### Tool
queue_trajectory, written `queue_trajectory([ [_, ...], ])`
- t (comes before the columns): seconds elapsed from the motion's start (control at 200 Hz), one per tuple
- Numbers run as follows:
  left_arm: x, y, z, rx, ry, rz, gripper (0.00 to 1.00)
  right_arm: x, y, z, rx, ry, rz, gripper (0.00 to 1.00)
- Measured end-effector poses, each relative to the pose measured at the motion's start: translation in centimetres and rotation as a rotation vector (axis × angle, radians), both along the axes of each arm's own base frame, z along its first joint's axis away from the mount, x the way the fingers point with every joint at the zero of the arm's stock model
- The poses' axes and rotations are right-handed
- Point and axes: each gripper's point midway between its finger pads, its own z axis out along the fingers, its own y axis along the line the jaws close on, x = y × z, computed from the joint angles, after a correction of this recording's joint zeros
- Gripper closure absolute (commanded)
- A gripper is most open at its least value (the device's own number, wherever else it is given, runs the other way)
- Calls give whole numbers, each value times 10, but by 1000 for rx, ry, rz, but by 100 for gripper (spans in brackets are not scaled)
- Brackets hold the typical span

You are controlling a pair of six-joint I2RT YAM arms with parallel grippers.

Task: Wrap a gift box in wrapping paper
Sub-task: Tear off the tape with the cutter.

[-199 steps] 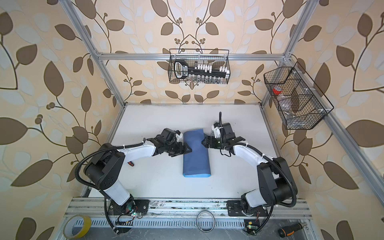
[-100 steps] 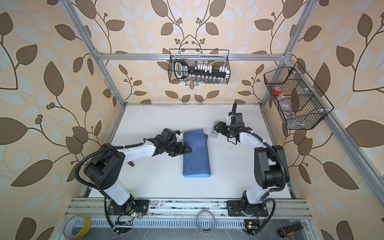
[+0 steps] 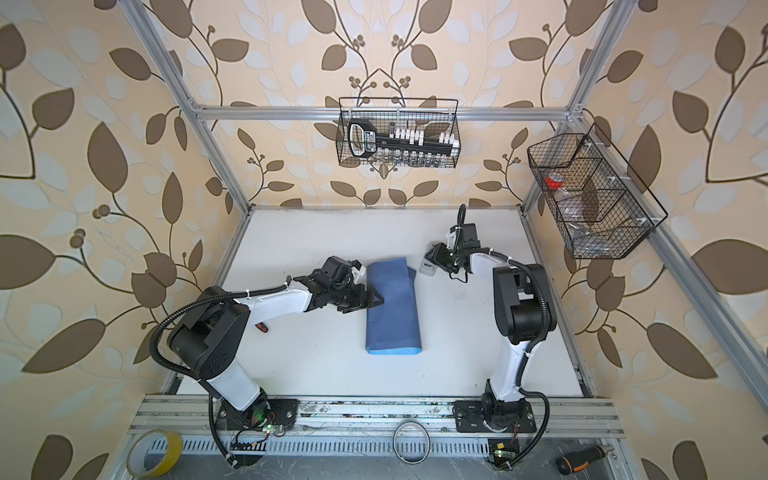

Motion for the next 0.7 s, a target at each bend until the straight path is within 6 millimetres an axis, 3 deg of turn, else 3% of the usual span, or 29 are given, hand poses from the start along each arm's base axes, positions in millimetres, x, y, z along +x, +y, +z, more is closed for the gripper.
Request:
queue_trajectory([
  [0.705,0,0,0,0,-3,-2,20,0,3,-3,72,1,-29,58],
])
